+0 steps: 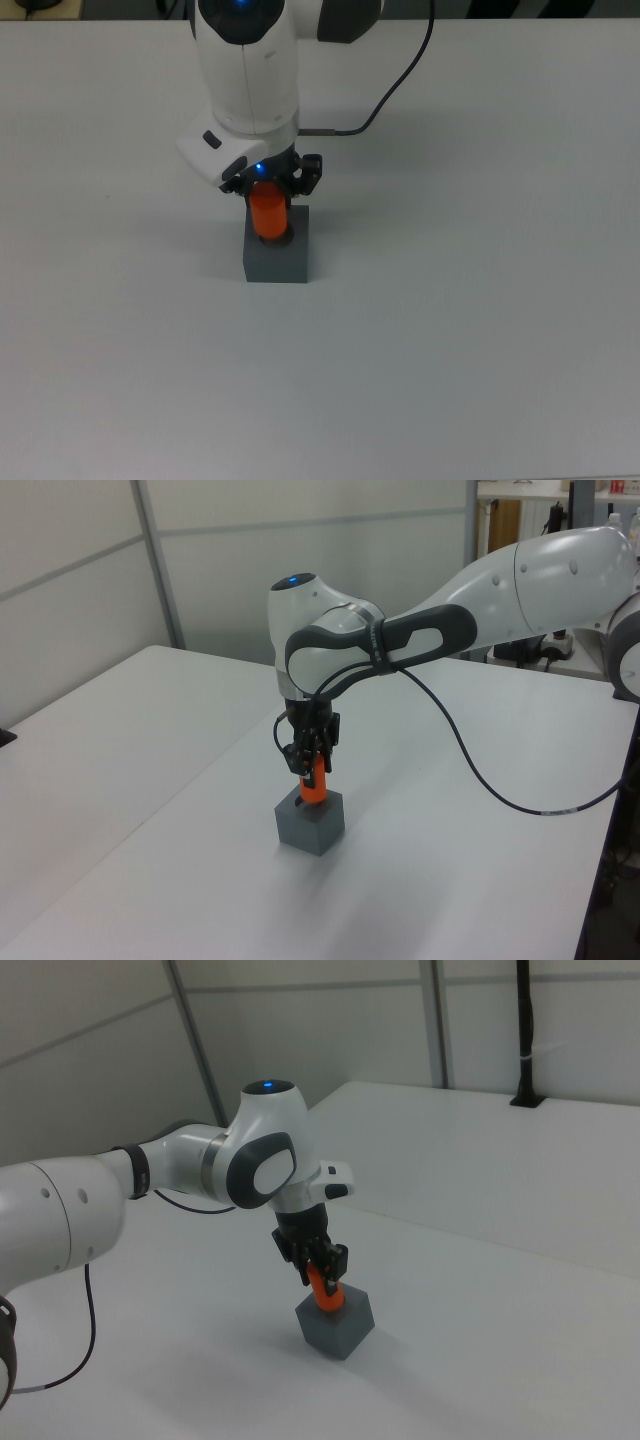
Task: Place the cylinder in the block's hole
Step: 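Lower the cylinder into the hole of the gray block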
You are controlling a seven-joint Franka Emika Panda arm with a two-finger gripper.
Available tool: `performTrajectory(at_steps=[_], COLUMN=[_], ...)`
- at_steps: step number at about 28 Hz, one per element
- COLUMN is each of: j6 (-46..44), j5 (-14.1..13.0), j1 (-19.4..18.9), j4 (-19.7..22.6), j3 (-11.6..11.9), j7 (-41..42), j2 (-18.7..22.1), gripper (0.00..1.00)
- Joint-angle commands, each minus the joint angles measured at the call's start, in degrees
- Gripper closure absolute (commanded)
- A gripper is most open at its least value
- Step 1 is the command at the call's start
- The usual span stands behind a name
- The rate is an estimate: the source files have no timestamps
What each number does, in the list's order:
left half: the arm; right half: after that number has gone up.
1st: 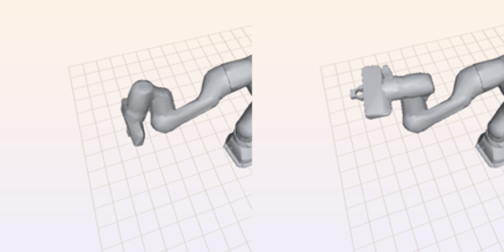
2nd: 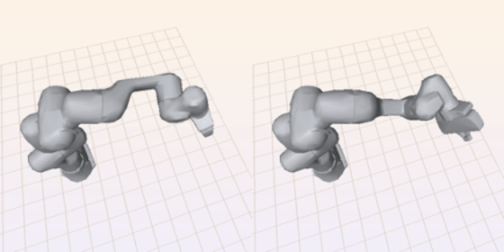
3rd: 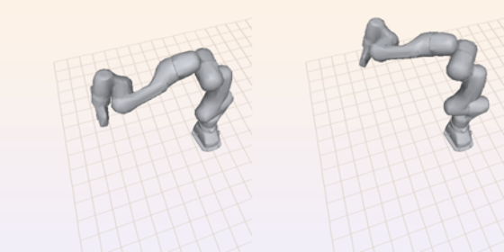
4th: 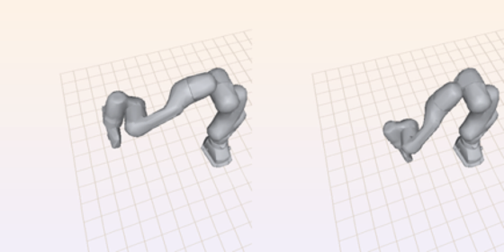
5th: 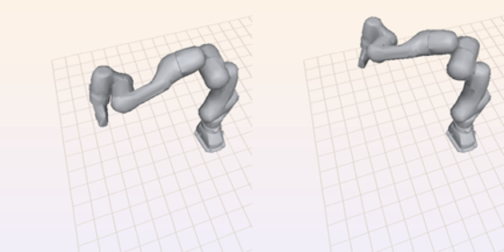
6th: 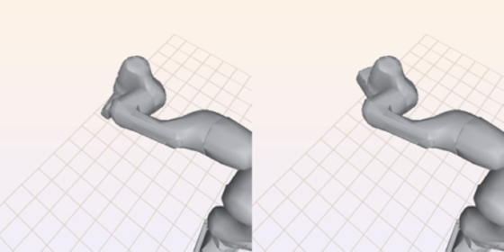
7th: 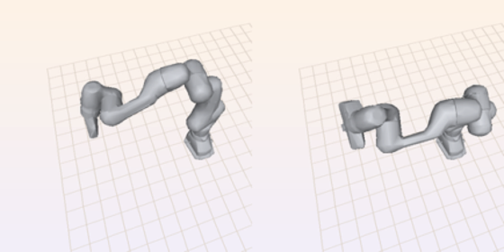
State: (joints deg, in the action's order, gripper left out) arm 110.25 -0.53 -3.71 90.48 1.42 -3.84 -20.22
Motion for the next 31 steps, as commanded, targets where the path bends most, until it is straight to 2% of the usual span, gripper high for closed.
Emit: performTrajectory(at_steps=[1, 9, 31], j6=[2.33, 2.95, 2.25], j5=[0.0, 0.53, 1.67], j1=[-0.33, -0.33, -0.77], j4=[-1.18, -1.1, -0.74], j3=[0.07, -1.16, -0.19], j7=[0.5, 0.07, -0.29], j2=[-1.23, -2.02, -1.93], gripper=[0.83, 0.8, 0.79])
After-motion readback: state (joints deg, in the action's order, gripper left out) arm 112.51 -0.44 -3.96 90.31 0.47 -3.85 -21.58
